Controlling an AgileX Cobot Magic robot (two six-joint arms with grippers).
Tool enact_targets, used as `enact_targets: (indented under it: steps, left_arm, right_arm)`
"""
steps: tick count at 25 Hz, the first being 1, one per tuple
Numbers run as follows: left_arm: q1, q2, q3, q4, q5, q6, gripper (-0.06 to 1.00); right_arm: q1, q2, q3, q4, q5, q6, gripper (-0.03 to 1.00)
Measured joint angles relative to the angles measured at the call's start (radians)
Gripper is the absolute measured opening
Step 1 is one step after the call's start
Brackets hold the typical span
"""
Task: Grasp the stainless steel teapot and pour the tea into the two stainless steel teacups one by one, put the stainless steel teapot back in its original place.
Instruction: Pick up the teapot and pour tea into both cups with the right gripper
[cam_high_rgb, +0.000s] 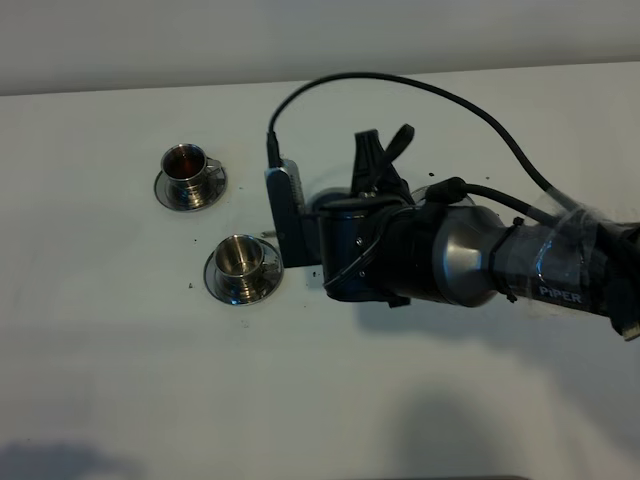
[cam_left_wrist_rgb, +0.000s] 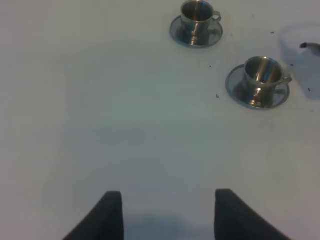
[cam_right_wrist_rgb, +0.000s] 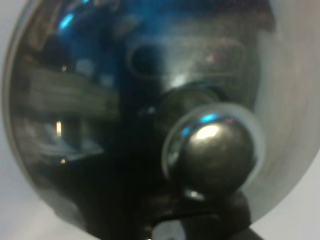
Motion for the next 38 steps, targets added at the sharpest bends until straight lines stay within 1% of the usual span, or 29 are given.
enact_targets:
  steps: [6,13,18,25,28,38]
  left_arm:
    - [0.0,0.0,0.0,0.0,0.0,0.0,0.45]
    - [0.0,0.0,0.0,0.0,0.0,0.001,0.45]
    - [0.0,0.0,0.0,0.0,0.0,0.0,0.45]
    - [0.0,0.0,0.0,0.0,0.0,0.0,0.45]
    - [0.0,0.0,0.0,0.0,0.0,0.0,0.45]
    - [0.0,0.0,0.0,0.0,0.0,0.0,0.45]
  right_arm:
    - [0.006,0.039,-0.012,-0.052,0.015,-0.007,0.18]
    - [0.012,0.08,-0.063,-0.075,0.02,-0.007,0.18]
    - [0.031,0.089,-0.074,-0.123,0.03,-0.009,0.18]
    - [0.05,0.145,-0.122,-0.147,0.057,-0.029,0.18]
    - [0.058,0.145,-0.126,-0.184,0.067,-0.031,0.18]
    - [0.059,0.145,-0.126,-0.21,0.077,-0.084,0.18]
